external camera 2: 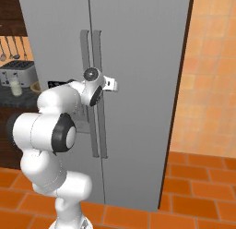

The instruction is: Grab a lemon wedge from the fridge and one ice cube from the ice bowl, and put them in the glass of lemonade.

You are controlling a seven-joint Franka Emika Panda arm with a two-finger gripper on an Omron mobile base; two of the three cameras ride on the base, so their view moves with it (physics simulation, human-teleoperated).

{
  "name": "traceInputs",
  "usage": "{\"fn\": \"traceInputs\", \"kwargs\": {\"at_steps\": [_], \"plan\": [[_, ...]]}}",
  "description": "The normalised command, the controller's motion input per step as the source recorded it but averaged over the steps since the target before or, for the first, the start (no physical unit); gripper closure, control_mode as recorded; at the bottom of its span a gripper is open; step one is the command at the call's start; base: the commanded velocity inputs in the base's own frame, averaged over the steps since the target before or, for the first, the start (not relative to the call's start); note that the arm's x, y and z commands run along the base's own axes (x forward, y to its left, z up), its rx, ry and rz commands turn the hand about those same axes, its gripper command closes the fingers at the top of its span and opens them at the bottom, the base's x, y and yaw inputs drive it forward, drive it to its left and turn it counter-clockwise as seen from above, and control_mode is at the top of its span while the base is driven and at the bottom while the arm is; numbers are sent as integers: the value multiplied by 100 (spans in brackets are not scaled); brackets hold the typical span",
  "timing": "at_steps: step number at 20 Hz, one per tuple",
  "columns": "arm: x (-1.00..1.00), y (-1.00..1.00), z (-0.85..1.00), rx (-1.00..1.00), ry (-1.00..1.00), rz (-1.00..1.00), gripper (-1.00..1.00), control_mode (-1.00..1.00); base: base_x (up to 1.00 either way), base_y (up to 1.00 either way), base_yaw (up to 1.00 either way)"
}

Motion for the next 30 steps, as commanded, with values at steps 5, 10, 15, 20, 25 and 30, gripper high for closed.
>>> {"fn": "traceInputs", "kwargs": {"at_steps": [5,10,15,20,25,30], "plan": [[10,12,-11,0,-11,0,-100,-100,0,0,0],[8,16,0,0,0,0,100,-100,0,0,0],[2,12,5,-3,3,-1,100,-100,0,0,0],[5,0,0,-1,1,0,100,-100,0,0,0],[-3,-41,13,0,0,-1,100,-100,0,0,0],[-35,-76,13,1,0,-4,100,-100,0,0,0]]}}
